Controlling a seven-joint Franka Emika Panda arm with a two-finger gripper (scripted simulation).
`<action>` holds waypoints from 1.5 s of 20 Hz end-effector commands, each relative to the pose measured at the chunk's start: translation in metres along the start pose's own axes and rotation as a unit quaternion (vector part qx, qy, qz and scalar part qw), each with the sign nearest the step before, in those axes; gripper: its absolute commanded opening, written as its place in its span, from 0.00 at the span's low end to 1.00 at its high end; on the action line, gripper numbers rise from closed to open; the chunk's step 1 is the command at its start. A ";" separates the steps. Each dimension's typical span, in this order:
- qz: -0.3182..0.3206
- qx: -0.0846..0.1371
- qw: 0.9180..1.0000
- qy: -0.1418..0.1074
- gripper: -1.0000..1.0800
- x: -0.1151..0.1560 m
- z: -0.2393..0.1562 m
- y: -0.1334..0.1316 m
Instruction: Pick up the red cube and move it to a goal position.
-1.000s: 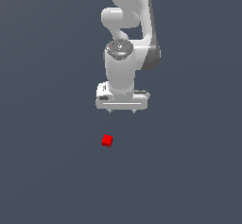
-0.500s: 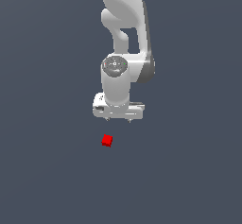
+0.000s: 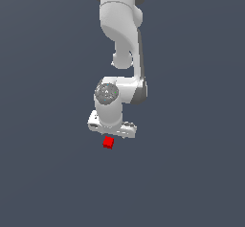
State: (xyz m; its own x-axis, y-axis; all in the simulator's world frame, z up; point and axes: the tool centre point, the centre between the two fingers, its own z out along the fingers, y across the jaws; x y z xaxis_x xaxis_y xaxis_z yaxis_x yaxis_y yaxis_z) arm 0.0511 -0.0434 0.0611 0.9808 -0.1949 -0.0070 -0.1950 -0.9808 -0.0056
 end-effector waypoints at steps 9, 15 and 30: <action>0.033 -0.003 0.999 0.003 0.96 0.024 0.038 0.018; 0.037 -0.003 0.999 0.004 0.00 0.027 0.041 0.019; 0.037 -0.003 0.999 0.004 0.00 0.025 0.035 0.017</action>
State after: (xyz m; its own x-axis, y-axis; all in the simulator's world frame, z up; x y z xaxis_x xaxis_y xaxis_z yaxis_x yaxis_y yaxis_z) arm 0.0721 -0.0660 0.0228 0.9639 -0.2664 -0.0015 -0.2664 -0.9639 0.0005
